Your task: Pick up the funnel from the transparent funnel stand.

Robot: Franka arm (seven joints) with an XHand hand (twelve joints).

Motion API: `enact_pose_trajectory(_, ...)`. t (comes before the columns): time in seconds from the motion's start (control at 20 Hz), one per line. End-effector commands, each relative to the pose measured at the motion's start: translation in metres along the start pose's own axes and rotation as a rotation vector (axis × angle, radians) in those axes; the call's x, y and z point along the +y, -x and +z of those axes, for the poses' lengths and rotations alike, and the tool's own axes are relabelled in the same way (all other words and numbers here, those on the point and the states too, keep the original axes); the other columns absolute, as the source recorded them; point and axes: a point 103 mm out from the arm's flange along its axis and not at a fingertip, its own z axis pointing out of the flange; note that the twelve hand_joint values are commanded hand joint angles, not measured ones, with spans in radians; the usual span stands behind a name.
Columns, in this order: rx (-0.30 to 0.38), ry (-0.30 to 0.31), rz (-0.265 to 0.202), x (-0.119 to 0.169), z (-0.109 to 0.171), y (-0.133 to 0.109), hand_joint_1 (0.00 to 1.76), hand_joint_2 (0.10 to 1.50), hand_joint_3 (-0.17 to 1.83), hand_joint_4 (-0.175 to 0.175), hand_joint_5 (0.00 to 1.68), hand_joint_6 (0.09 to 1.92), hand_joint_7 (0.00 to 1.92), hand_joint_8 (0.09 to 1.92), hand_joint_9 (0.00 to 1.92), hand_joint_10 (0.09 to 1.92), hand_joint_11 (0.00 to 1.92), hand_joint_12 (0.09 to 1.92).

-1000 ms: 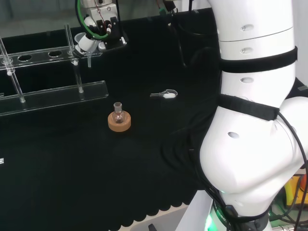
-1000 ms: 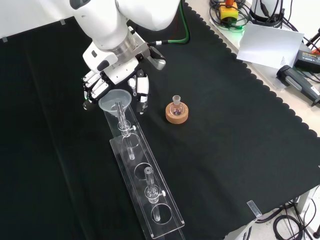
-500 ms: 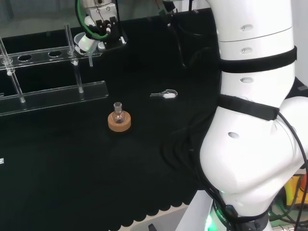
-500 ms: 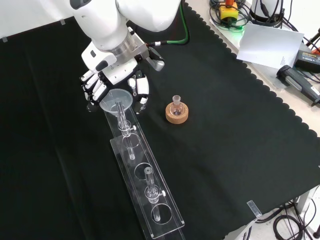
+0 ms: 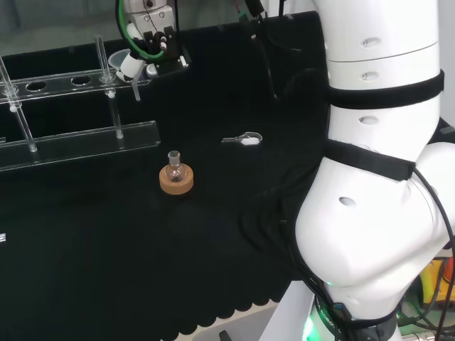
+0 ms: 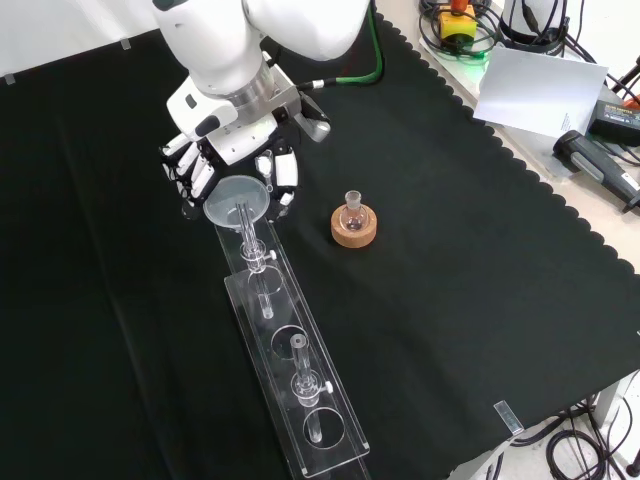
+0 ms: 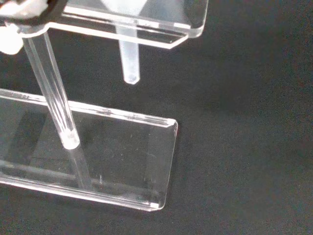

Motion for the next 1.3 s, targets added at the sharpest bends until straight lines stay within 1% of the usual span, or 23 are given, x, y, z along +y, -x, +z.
enact_pose_trajectory(0.05, 0.021, 0.052, 0.027, -0.002, -0.004, 0.004, 0.73, 0.52, 0.67, -0.028, 0.68, 0.09, 0.84, 0.6, 0.51, 0.62, 0.0, 1.21)
enact_pose_trajectory(0.35, 0.009, 0.101, 0.04, -0.007, -0.008, 0.007, 0.78, 0.52, 0.69, -0.025, 0.71, 0.09, 0.87, 0.61, 0.55, 0.58, 0.0, 1.26)
enact_pose_trajectory(0.6, -0.014, 0.127, 0.031, -0.009, -0.021, 0.01, 0.8, 0.51, 0.7, -0.013, 0.74, 0.1, 0.9, 0.62, 0.59, 0.55, 0.0, 1.29)
enact_pose_trajectory(0.85, -0.044, 0.156, 0.016, -0.009, -0.049, 0.011, 0.81, 0.51, 0.71, -0.008, 0.75, 0.11, 0.92, 0.62, 0.61, 0.53, 0.0, 1.29)
enact_pose_trajectory(1.05, -0.068, 0.195, 0.019, -0.008, -0.073, 0.008, 0.82, 0.51, 0.72, -0.005, 0.76, 0.12, 0.93, 0.62, 0.62, 0.53, 0.0, 1.29)
enact_pose_trajectory(1.3, -0.088, 0.206, 0.01, -0.011, -0.101, 0.012, 0.82, 0.5, 0.74, -0.001, 0.77, 0.14, 0.94, 0.62, 0.64, 0.5, 0.0, 1.29)
